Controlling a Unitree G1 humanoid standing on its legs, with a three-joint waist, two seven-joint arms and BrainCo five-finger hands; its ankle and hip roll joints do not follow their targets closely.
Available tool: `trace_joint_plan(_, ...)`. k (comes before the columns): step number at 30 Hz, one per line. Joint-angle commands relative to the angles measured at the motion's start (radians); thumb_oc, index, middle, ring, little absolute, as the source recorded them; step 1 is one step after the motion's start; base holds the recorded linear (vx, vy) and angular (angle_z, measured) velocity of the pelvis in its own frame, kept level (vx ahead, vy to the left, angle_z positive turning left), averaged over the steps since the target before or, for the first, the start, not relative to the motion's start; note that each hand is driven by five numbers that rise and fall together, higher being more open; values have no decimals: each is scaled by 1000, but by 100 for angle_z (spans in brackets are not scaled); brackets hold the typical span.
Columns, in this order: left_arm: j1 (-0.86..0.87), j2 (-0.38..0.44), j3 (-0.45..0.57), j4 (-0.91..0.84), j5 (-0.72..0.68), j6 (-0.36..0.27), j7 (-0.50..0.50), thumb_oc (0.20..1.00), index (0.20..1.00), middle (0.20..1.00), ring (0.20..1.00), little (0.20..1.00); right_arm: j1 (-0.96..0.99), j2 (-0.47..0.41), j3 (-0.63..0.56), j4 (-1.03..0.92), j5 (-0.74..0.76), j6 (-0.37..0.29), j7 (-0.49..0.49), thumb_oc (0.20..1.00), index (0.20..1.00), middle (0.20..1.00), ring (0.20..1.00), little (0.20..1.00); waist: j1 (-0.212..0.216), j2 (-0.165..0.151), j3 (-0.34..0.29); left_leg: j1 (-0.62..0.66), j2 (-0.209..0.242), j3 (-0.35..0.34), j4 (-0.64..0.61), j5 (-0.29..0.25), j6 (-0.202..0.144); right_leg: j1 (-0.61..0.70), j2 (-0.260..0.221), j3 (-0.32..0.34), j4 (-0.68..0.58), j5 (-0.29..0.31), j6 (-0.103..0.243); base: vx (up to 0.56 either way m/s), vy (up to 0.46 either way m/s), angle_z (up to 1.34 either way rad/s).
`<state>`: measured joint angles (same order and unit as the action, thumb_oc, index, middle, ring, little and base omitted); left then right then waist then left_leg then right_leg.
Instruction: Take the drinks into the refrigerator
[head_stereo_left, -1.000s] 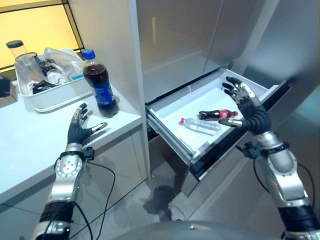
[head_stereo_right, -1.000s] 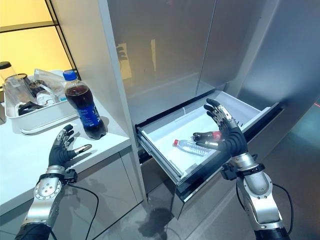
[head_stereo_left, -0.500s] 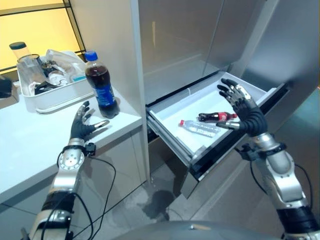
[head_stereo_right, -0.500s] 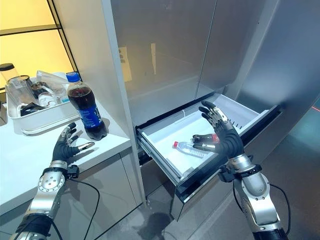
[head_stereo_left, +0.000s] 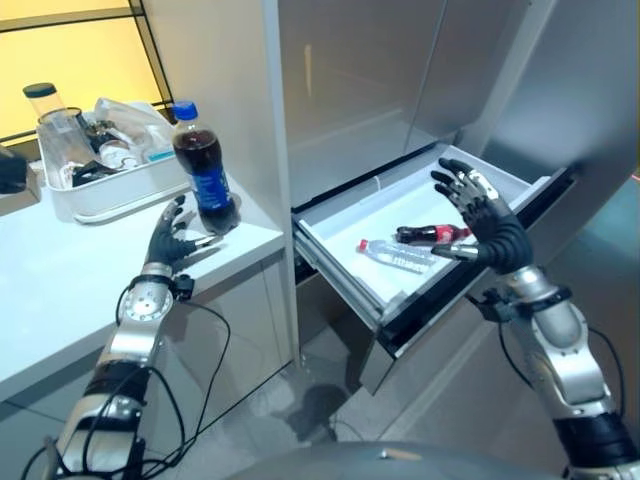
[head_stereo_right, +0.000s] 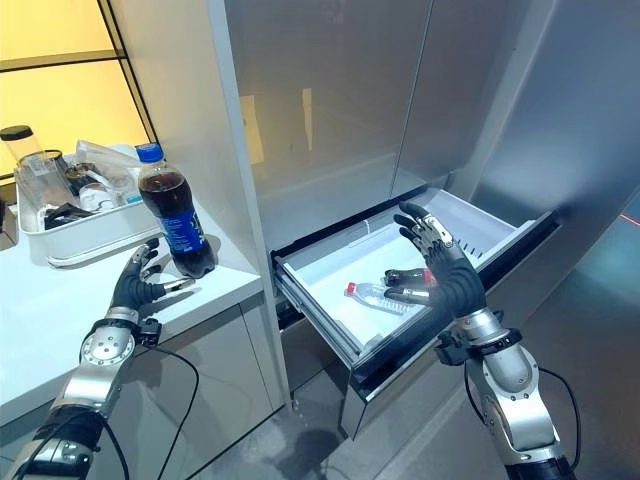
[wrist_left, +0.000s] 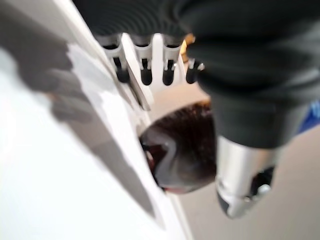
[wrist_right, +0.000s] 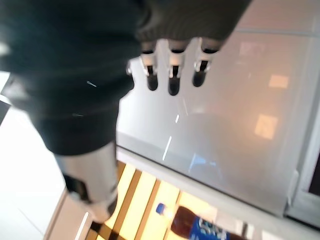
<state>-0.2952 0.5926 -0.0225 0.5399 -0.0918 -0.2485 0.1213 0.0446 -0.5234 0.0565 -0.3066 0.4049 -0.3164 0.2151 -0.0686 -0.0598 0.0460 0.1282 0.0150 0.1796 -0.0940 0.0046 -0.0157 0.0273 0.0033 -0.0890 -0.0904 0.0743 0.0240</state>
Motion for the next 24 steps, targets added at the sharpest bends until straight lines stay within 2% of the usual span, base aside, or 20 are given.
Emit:
trace_joint_plan(1,-169,34,-24,98,-3,-20,27,1000,1000,1000,1000,1000,-77,-17,-25,-88,36,-32,-3,1000,1000,1000,1000,1000,-28,3,67,56,13,-28,7,-84,-7,3,-37,-12,105,-50,80,0,0,0)
trace_joint_plan(14,-232,33,-48,101,-39,-31,50,1000,1000,1000,1000,1000,-129,-33,1,-95,52,-36,10,1000,1000,1000,1000,1000,-52,11,103,-4,24,5,17,-65,-11,-94,-15,30,135,-46,73,-14,-5,-8)
trace_joint_plan(24,-262,-10,-78,94,-34,-37,50,1000,1000,1000,1000,1000,-99,-31,-6,-104,58,-31,34,1000,1000,1000,1000,1000,-71,15,99,6,35,15,12,-68,-21,-92,-4,34,130,-53,68,10,-14,-6)
